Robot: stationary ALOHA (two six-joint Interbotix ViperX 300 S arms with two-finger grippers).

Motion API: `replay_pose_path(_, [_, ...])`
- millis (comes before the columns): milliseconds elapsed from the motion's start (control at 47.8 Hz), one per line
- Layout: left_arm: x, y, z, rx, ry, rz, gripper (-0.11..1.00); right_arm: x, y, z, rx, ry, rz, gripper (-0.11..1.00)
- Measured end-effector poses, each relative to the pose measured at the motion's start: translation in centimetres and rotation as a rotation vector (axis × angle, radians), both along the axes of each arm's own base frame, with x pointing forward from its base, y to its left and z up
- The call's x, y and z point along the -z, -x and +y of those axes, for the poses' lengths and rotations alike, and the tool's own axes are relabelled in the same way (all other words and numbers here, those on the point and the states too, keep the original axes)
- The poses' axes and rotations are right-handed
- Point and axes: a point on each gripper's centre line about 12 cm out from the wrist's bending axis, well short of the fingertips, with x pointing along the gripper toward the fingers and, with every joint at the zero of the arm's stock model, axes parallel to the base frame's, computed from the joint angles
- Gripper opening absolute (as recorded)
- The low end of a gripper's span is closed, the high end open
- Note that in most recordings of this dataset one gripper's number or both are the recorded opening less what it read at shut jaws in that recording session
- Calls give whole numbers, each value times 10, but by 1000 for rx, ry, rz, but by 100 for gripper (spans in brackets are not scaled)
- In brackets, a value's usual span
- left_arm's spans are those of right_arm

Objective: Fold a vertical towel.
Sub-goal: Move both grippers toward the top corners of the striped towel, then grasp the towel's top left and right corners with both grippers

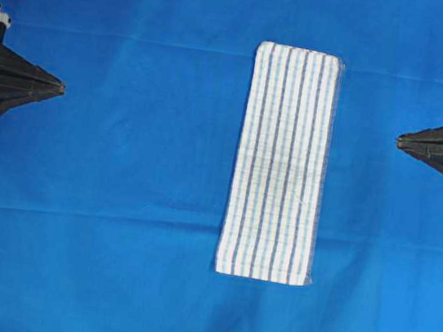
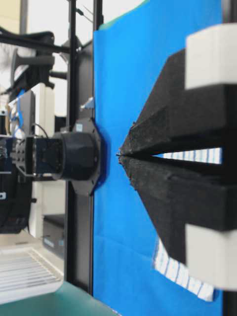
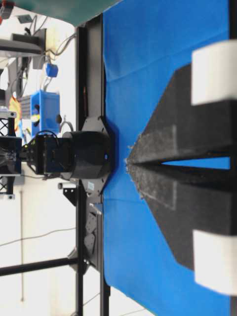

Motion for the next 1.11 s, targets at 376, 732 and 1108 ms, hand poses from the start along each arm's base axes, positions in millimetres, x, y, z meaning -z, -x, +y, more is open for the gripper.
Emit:
replay_pose_path(376, [15,-34,17,-75,52,113,0,14,-18,-27,130,-81,175,0])
replay_pose_path(732, [46,-100,68,-233,80,269,0,52,-30,-83,355,-152,382,1])
replay_pose_path(1108, [97,-171,121,-328,116,421,75,111,-46,-138,512,-237,638,64])
